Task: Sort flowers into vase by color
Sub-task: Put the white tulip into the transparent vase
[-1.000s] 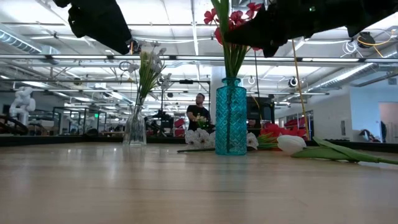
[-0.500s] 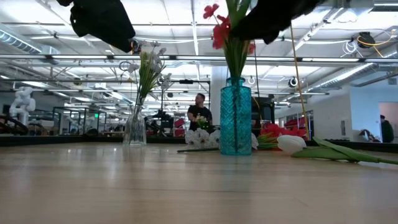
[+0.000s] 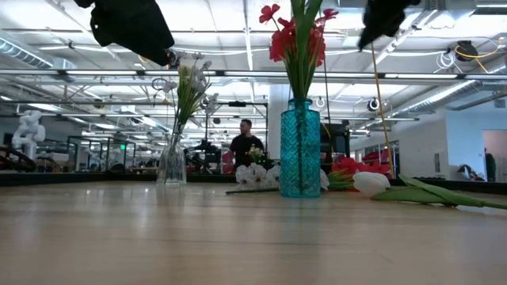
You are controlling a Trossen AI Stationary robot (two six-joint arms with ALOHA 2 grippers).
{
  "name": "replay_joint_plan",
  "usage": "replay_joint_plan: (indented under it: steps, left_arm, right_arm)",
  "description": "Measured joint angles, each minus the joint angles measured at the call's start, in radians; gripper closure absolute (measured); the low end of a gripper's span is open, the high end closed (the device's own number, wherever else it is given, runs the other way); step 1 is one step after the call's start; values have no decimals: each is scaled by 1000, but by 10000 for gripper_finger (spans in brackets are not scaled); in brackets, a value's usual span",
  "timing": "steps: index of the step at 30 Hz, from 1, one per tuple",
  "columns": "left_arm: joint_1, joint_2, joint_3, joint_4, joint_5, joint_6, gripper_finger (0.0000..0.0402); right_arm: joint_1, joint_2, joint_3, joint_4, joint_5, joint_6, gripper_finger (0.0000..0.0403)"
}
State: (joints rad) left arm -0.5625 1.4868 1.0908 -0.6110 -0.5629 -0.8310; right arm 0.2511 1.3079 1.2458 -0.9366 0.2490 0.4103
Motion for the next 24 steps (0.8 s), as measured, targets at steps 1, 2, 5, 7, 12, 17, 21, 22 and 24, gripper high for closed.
replay_joint_plan:
  steps: [1,2,5,7,12,17,21,22,24]
  left_arm:
    - [0,0,0,1,0,0,201]
    - [0,0,0,1,0,0,201]
    - [0,0,0,1,-2,-1,201]
    - [0,0,0,1,-3,-1,201]
    - [0,0,0,2,-3,-2,201]
    - [0,0,0,2,-3,-1,201]
    - [0,0,0,2,-3,-1,201]
    - [0,0,0,1,-3,-1,201]
    - [0,0,0,2,-3,-1,201]
  right_arm:
    - [2,0,-7,-25,-15,61,298]
    - [7,0,-20,-47,-22,120,298]
    - [26,0,-105,-62,-18,279,298]
    - [46,1,-177,-48,-19,375,298]
    - [92,2,-371,131,-69,586,298]
    - [119,1,-506,310,-125,677,298]
    - [143,4,-543,396,-126,664,298]
    - [147,10,-543,397,-126,654,298]
    - [157,29,-543,402,-128,644,298]
